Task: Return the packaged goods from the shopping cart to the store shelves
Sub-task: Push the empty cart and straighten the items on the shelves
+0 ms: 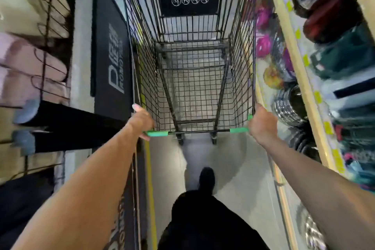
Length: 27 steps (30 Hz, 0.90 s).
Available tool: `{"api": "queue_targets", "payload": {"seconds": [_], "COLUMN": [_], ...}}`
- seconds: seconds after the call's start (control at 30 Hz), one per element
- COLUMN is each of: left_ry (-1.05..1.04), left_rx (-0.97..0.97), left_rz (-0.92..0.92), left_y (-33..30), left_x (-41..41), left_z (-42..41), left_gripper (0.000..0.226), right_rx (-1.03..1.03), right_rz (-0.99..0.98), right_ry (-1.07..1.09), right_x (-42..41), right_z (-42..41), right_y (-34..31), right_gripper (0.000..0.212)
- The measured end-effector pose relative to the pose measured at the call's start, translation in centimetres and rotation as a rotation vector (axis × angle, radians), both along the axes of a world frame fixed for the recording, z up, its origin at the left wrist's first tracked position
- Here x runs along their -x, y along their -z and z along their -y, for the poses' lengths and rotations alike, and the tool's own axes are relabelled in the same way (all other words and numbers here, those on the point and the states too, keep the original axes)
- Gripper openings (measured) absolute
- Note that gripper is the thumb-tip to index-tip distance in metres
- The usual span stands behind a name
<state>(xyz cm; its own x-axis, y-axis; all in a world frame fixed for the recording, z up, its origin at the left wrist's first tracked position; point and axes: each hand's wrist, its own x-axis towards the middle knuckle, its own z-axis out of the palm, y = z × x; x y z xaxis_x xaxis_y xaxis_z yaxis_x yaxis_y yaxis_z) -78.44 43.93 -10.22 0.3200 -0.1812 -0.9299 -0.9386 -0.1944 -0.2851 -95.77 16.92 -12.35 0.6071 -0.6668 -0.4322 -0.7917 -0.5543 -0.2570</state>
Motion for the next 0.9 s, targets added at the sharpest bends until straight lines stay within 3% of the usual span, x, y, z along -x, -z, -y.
{"api": "queue_targets", "payload": {"seconds": [0.27, 0.37, 0.4, 0.43, 0.5, 0.53, 0.57, 0.6, 0.63, 0.67, 0.73, 0.83, 0.9], "left_ry": [0.187, 0.052, -0.088, -0.394, -1.06, -1.196, -1.146, -0.85, -0.61, -0.499, -0.633, -0.68, -0.637], "left_rx": [-0.068, 0.098, 0.158, 0.209, 0.293, 0.352, 0.402, 0.23, 0.088, 0.056, 0.217, 0.461, 0.442], "left_rz": [0.001, 0.056, 0.075, 0.073, 0.012, -0.064, -0.053, -0.13, -0.02, 0.149, 0.301, 0.237, 0.232], "left_y": [0.3, 0.5, 0.9, 0.7, 1.1, 1.1, 2.4, 2.5, 2.2, 1.5, 1.7, 3.8, 3.0], "left_x": [-20.4, -26.3, -29.0, -30.5, -33.1, -34.0, -36.0, -36.2, -36.2, -37.1, -37.8, -38.3, -38.8], "left_z": [4.3, 5.6, 6.3, 6.9, 8.6, 8.9, 8.7, 8.8, 8.7, 8.9, 9.1, 8.8, 9.3], "left_gripper": [0.075, 0.08, 0.097, 0.118, 0.122, 0.125, 0.12, 0.103, 0.098, 0.11, 0.112, 0.084, 0.076], "right_rx": [0.058, 0.089, 0.123, 0.137, 0.124, 0.126, 0.137, 0.123, 0.108, 0.099, 0.081, 0.027, -0.049], "right_rz": [-0.023, -0.063, -0.077, -0.105, -0.136, -0.144, -0.152, -0.168, -0.189, -0.212, -0.243, -0.283, -0.258], "right_ry": [-0.079, -0.071, -0.061, -0.068, -0.061, -0.055, -0.048, -0.039, -0.045, -0.055, -0.06, -0.054, -0.037], "right_x": [-20.6, -26.9, -29.7, -31.6, -34.6, -35.0, -36.4, -37.4, -38.3, -39.1, -40.3, -41.4, -41.1], "right_z": [5.5, 7.1, 8.0, 8.6, 9.7, 9.9, 10.5, 11.0, 11.3, 11.4, 11.8, 12.9, 13.2], "right_y": [0.8, 0.7, 0.6, 0.7, 0.3, 0.3, 0.1, -0.2, -0.4, -0.6, -0.8, -1.1, -1.7], "right_gripper": [0.035, 0.042, 0.041, 0.04, 0.034, 0.034, 0.037, 0.044, 0.053, 0.059, 0.056, 0.042, 0.04]}}
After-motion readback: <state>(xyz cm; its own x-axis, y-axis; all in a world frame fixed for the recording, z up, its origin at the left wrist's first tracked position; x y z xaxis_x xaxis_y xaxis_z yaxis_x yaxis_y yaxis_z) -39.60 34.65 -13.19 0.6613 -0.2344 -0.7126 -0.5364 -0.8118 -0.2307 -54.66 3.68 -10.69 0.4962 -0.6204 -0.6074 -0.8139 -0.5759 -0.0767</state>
